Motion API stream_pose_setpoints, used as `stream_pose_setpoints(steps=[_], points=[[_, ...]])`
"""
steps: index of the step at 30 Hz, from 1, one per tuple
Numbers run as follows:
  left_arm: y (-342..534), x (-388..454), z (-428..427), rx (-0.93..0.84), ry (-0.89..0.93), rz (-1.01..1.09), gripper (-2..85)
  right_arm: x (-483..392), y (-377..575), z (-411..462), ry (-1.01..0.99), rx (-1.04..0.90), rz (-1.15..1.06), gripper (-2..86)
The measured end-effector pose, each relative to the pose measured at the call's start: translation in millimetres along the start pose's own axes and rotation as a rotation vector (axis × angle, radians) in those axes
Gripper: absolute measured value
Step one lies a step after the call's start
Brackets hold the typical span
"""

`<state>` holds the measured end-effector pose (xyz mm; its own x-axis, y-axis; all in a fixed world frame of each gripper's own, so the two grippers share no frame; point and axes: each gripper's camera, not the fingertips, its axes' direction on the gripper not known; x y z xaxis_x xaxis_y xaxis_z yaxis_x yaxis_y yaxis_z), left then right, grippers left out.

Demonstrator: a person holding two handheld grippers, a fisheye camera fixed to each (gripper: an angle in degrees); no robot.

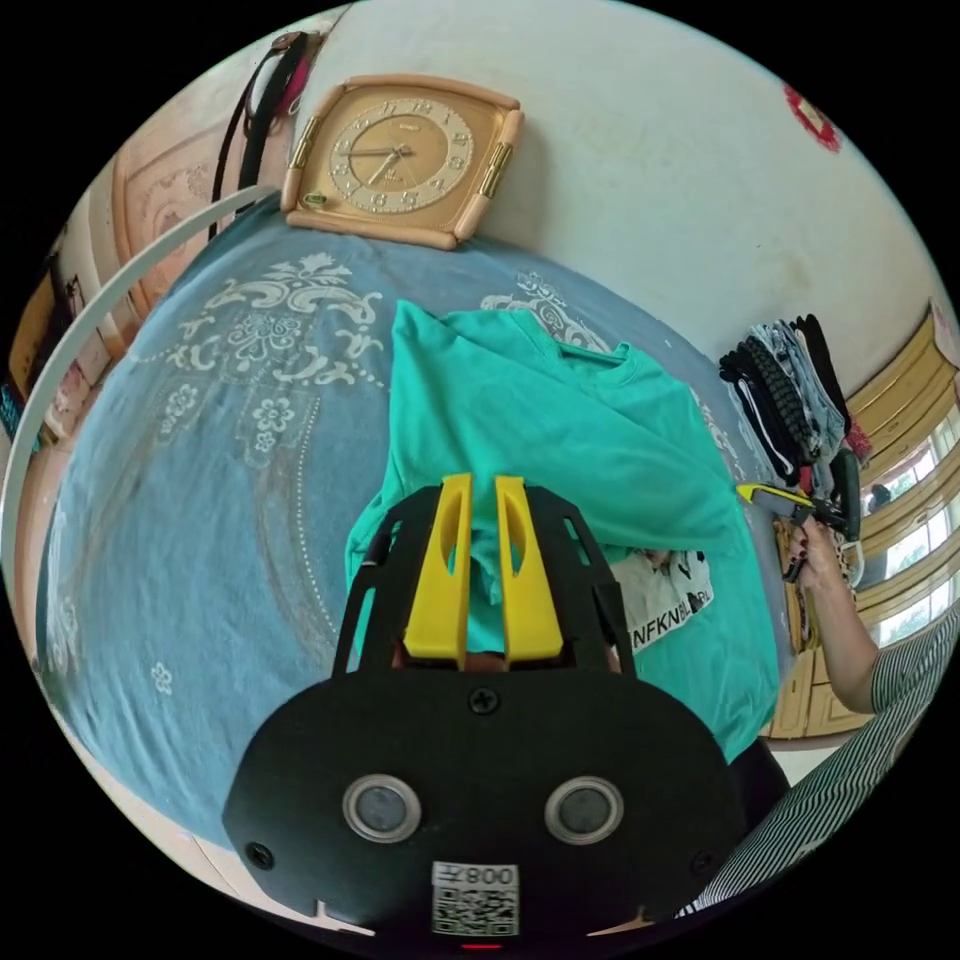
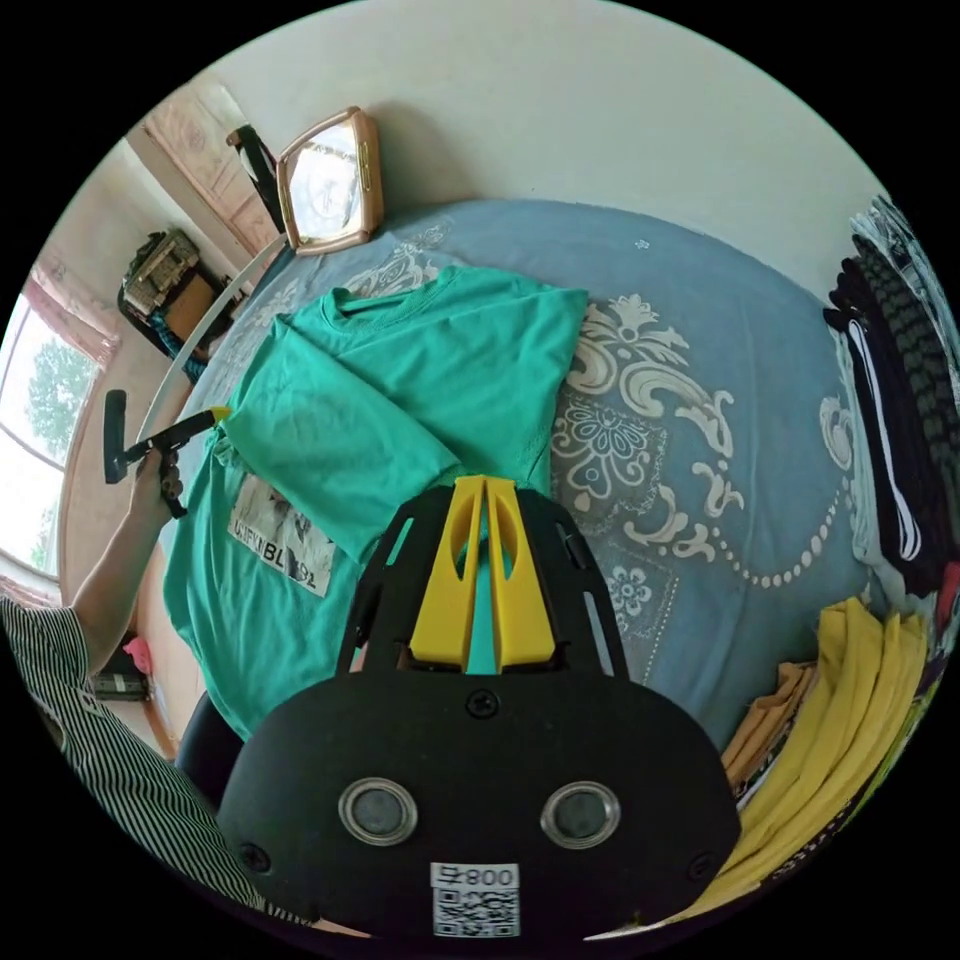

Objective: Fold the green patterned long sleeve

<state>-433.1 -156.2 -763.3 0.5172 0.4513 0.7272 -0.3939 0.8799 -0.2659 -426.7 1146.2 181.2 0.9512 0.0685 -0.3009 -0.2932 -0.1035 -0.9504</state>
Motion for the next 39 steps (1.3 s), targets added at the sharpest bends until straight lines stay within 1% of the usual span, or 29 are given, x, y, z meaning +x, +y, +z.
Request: stream_pose_setpoints(steps=[1,3,4,5,6,8,9,10,11,13,18,21,24,26,29,32,35,38,39], points=[[2,-4,6,-0.015,-0.010,-0.012,2.8,6,4,-7,0.003,0.022,0.027,0.1],[5,-12,23,-0.074,0.007,-0.032,2.4,9,12,-17,-0.057,0.059,0.046,0.1],[9,-16,29,-0.076,0.023,-0.053,2.1,5,18,-23,-0.129,0.081,0.019,0.1],[13,-15,26,-0.052,0.034,-0.062,1.8,-4,22,-23,-0.158,0.076,-0.018,0.1],[15,-14,25,-0.042,0.038,-0.063,1.6,-9,24,-21,-0.155,0.062,-0.035,0.1],[22,-8,27,-0.044,0.058,-0.061,1.0,-25,28,3,-0.086,-0.050,-0.101,0.1],[24,-8,31,-0.059,0.066,-0.066,0.9,-26,29,12,-0.063,-0.086,-0.108,0.1],[30,-9,36,-0.089,0.078,-0.077,0.8,-22,32,26,-0.049,-0.139,-0.070,0.1],[37,-10,36,-0.096,0.082,-0.093,0.7,-15,33,20,-0.118,-0.095,-0.030,0.1],[50,-7,27,-0.083,0.101,-0.092,0.7,-8,33,12,-0.153,-0.108,-0.003,0.1],[78,-1,15,-0.079,0.102,-0.078,1.8,-6,35,-16,-0.118,-0.052,-0.030,0.1],[69,-4,18,-0.020,0.134,-0.095,3.3,-2,12,-24,-0.096,-0.001,-0.063,0.2],[31,6,39,0.002,0.140,-0.052,5.1,0,-34,-21,-0.007,0.033,-0.107,0.5],[-12,24,65,-0.002,0.100,0.031,6.3,0,-78,-14,0.021,0.049,-0.142,1.1],[-74,36,108,-0.036,0.047,0.089,7.5,-8,-126,3,0.054,0.032,-0.229,2.6],[-124,32,149,-0.071,0.015,0.082,8.2,-19,-158,27,0.100,0.005,-0.299,5.1],[-155,28,178,-0.081,0.013,0.077,8.6,-28,-176,53,0.119,-0.048,-0.343,6.8],[-169,34,205,-0.123,-0.019,0.091,7.5,-37,-179,74,0.162,-0.092,-0.374,6.6],[-170,36,210,-0.140,-0.025,0.093,7.0,-38,-178,73,0.167,-0.076,-0.385,6.2]])
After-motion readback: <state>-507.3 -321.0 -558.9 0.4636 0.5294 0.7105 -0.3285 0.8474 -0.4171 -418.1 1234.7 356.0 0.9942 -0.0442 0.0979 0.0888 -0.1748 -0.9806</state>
